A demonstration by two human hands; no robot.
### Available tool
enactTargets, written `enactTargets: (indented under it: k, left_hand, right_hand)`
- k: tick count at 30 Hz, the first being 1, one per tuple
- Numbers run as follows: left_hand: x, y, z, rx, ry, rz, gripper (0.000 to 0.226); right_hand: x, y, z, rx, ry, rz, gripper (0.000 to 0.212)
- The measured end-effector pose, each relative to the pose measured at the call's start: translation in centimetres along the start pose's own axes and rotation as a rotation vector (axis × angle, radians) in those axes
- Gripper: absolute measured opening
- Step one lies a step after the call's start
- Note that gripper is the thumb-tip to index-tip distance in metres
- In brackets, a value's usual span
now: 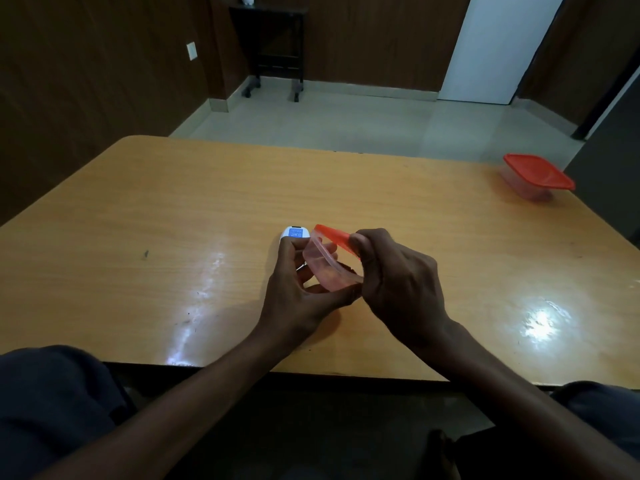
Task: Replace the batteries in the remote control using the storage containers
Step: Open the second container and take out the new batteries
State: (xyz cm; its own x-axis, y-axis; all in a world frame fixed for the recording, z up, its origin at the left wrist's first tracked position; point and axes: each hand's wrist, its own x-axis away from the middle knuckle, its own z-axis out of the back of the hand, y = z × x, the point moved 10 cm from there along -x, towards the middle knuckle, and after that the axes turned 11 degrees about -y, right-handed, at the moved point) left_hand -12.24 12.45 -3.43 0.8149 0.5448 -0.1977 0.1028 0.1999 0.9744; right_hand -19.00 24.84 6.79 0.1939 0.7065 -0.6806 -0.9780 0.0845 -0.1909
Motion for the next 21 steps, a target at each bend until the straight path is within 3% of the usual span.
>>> enactTargets:
  k: [5,8,11,14,16,18,21]
  left_hand:
    - [0.1,0.3,0.0,0.003,0.002,-0.024,0.087]
    - [-0.4,0.2,0.0,-0.032,0.022,-0.014,0.092]
    - [-0.6,-0.3,-0.2,-0.015,0.011,-0.009,0.099]
    - [-0.4,0.1,-0.1,-0.01,0.018,-0.034,0.098]
    - [-0.3,0.7,0.1,-0.029,0.036,-0.055,0.104]
    - [-0.4,1.4,0.2,-0.076,0.031,-0.086,0.115]
    - [-0.2,1.7,-0.2,-0.168,0.028,-0.093,0.097]
  right_hand:
    - [-0.7,3.7,3.5,-0.052,0.15,-0.153,0.021]
    - [-1.0,2.3,2.4,-0.091,0.026,-0.06,0.03]
    - [-0.9,0.8,1.4,0.02,-0.101,0.097,0.04]
    - [-0.7,1.5,1.9,0.181,-0.085,0.129,0.031]
    - [-0.7,3.3,2.5,0.187,-0.025,0.025,0.022]
    - [-0.7,6.3,3.0,0.074,0.05,-0.154,0.028]
    - [0.4,11.5,2.0,-0.155,0.069,-0.498,0.035]
